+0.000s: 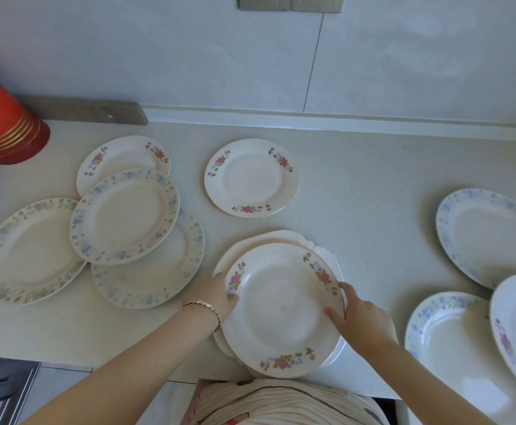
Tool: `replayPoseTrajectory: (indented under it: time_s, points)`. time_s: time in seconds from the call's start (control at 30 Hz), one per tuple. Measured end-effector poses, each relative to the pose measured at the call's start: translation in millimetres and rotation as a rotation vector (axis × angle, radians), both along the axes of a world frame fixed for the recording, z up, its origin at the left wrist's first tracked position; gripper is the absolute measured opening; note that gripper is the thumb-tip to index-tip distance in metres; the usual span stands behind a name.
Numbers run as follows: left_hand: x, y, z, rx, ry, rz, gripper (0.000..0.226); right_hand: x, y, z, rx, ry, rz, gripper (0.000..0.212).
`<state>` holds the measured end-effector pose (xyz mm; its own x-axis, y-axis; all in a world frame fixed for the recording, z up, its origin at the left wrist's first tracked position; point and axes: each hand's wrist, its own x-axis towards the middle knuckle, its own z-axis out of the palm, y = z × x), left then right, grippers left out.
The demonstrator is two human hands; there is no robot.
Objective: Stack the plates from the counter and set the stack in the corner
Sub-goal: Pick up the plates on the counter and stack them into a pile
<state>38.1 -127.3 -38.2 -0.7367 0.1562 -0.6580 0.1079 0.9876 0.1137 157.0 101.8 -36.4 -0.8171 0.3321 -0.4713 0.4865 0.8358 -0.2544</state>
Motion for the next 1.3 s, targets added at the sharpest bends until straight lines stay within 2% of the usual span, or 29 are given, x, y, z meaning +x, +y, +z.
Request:
replayPoseTrajectory:
  time_s: [0.13,0.3,0.37,0.47,0.53,0.6,0.67,0.7,0.8,0.87,0.97,1.07,1.13,1.17,1.23,1.27,1.3]
  points:
    - [16.1,-10.6,-0.3,0.213,0.091,0.185,0.020,-3.5,-2.7,-5.1,-0.139,0.037,-0.121,0.056]
    - [21.4,-17.2,-7.4,0.253,0.116,0.212,0.025,-4.5,-1.4,-13.5,-0.233,0.058,-0.221,0.058]
    - [13.0,-16.5,-8.3,0.267,0.097,0.183,0.027,-8.3,0.0,-8.7,-0.203,-0.014,-0.196,0.058]
    - [-6.2,-12.0,-7.2,0.241,0.014,0.139,0.034,-33.8,6.3,5.3,-0.028,-0.164,-0.075,0.057]
    - [-15.2,-7.8,-4.9,0.187,-0.024,0.132,0.038,-67.2,6.5,15.2,-0.022,-0.096,-0.103,0.056]
    - [-19.6,-5.7,-5.1,0.155,-0.037,0.148,0.039,-110.5,2.2,18.3,-0.149,0.021,-0.168,0.052]
    - [-21.1,-5.8,-5.4,0.145,-0.068,0.192,0.038,-156.1,-8.0,14.9,-0.304,0.045,-0.256,0.053]
    - [-21.3,-6.0,-4.9,0.146,-0.088,0.215,0.037,-176.9,-13.9,11.2,-0.404,0.061,-0.361,0.049]
    - [-22.1,-6.2,-6.4,0.154,-0.091,0.270,0.033,-219.5,-29.5,1.2,-0.813,0.050,-0.853,0.025]
    - [-22.1,-5.3,-7.6,0.158,-0.079,0.295,0.031,-231.0,-34.9,-5.2,-1.015,0.040,-1.087,0.032]
    - [-21.8,-5.5,-7.9,0.170,-0.083,0.316,0.029,-237.2,-38.8,-13.2,-1.070,0.129,-1.213,0.037]
    - [-21.9,-7.0,-6.9,0.185,-0.099,0.318,0.029,-234.9,-29.1,-10.3,-1.024,0.200,-1.181,0.034]
    - [-24.4,-8.1,-2.8,0.175,-0.006,0.277,0.027,-224.8,-15.1,-0.4,-1.053,0.192,-1.125,0.035]
    - [-27.5,-9.9,1.7,0.218,0.100,0.285,0.023,-216.2,-6.5,6.2,-1.078,0.186,-1.093,0.036]
    - [-36.6,-13.1,15.2,0.428,0.283,0.461,0.024,-190.9,10.0,21.4,-1.097,0.164,-1.022,0.037]
    - [-42.4,-13.3,24.2,0.577,0.269,0.605,0.028,-174.8,17.1,29.3,-1.086,0.151,-0.982,0.037]
    - [-47.9,-11.5,34.9,0.749,0.154,0.772,0.032,-157.6,22.8,37.6,-1.075,0.135,-0.939,0.035]
